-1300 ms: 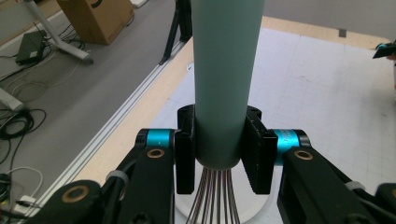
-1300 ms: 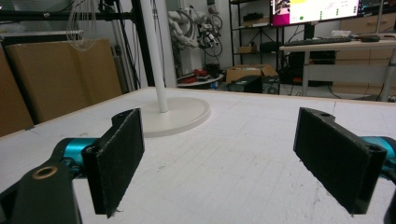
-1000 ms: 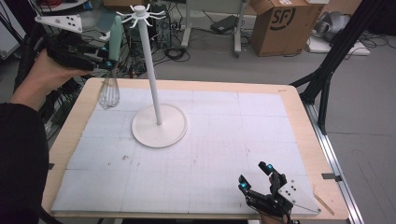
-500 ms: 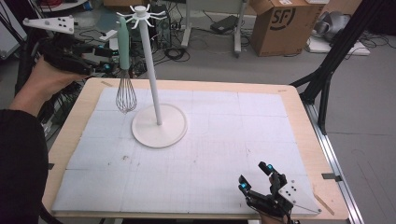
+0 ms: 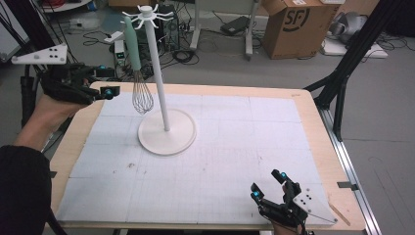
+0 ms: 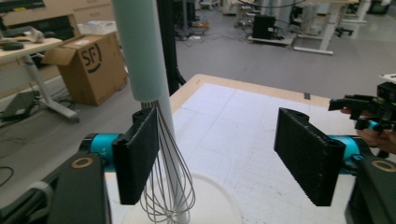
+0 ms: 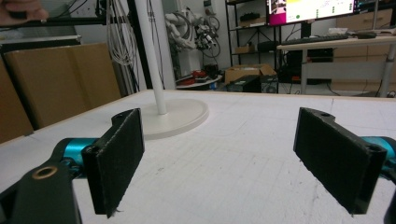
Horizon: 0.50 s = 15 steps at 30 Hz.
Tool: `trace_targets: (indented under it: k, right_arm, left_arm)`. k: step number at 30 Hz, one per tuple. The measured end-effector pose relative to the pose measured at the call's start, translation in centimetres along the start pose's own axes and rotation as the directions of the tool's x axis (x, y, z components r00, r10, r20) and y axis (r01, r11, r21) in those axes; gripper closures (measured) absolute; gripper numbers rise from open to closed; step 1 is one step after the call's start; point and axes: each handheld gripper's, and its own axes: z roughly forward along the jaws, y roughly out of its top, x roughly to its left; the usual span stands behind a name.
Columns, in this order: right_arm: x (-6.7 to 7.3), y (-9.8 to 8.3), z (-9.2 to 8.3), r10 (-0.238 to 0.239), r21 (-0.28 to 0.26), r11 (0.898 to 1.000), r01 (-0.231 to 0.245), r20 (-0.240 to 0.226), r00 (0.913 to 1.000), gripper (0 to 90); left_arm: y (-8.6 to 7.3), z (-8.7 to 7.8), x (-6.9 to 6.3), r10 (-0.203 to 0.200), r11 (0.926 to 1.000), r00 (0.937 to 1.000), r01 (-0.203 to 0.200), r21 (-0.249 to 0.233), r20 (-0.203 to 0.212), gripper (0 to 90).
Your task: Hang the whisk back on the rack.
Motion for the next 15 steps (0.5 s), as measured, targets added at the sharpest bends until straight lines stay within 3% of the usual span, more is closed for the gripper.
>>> trace_targets:
  k: [3, 15]
  right_arm:
    - [0.0, 0.0, 0.1, -0.002, -0.004, 1.0, 0.002, 0.0, 1.0, 15.1]
    - [0.1, 0.0, 0.6, 0.002, -0.001, 1.0, -0.002, 0.001, 1.0, 15.1]
  left_arm:
    - [-1.1, -0.2, -0.6, -0.002, 0.9999, 0.9998, 0.002, -0.015, -0.02, 28.2]
    - [-7.1, 0.7, -3.1, -0.05, 0.9984, 0.9985, 0.049, -0.027, -0.025, 28.6]
